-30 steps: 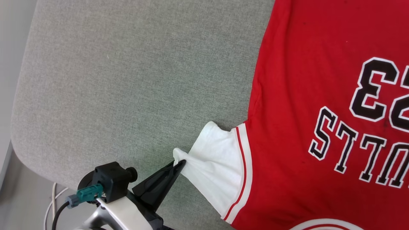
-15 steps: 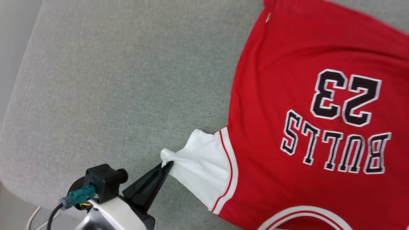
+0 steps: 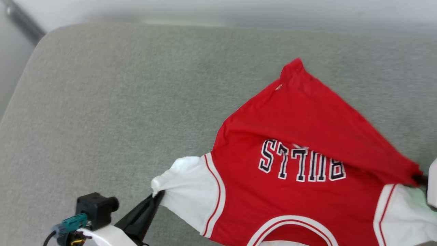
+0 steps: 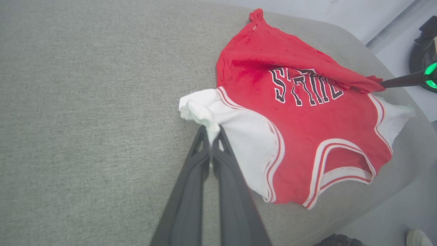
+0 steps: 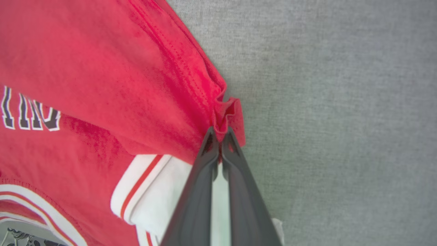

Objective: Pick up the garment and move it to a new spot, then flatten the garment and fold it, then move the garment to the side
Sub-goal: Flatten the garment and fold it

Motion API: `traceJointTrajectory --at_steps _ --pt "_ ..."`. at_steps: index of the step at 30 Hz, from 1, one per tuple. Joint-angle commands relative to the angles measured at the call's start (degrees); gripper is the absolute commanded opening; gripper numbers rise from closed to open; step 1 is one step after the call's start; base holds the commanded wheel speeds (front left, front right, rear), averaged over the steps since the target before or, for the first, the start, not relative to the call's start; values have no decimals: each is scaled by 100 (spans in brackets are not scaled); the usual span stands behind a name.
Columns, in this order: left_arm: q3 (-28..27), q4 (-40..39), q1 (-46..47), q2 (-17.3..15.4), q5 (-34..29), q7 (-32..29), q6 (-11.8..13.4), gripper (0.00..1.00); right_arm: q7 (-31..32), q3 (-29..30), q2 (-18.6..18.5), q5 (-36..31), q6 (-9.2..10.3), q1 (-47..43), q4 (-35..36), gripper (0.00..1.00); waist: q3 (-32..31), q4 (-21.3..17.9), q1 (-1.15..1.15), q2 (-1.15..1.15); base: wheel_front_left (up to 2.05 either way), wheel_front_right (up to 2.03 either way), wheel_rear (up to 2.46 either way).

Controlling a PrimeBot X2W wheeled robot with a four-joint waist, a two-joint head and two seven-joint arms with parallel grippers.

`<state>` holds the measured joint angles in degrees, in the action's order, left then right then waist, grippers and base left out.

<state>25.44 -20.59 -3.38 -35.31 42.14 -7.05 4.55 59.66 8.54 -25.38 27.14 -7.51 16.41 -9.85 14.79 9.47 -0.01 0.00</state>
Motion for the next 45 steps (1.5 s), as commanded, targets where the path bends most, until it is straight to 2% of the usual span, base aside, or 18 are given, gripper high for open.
traceJointTrajectory --at_steps 1,11,20,21,31,35,41,45 --pt "-103 59 -105 20 43 96 73 0 -51 -2 67 111 4 -336 192 0 -311 -304 1 0 0 0 0" --pt "-209 272 -321 89 190 289 160 0 -274 89 317 287 4 -1648 889 0 -627 -584 1 0 0 0 0" --pt "-206 283 -377 109 214 343 189 0 -415 165 488 426 3 -2075 994 0 -679 -661 1 0 0 0 0" --pt "-208 277 -381 102 215 336 195 0 -443 111 466 415 2 -2024 1043 100 -679 -668 1 0 0 0 0" --pt "-95 97 -213 21 77 216 160 0 -151 -288 225 900 3 -1005 1873 100 -470 -438 1 0 0 0 0" --pt "-33 1 -71 -22 -28 134 140 0 35 -569 136 719 3 -367 1992 100 -270 -209 1 0 0 0 0" --pt "109 -170 178 33 -181 99 50 0 79 -974 438 54 3 794 1264 100 141 195 1 0 0 0 0" --pt "271 -204 351 115 -279 70 -35 0 47 -1066 497 -402 3 1493 580 100 401 510 1 0 0 0 0"
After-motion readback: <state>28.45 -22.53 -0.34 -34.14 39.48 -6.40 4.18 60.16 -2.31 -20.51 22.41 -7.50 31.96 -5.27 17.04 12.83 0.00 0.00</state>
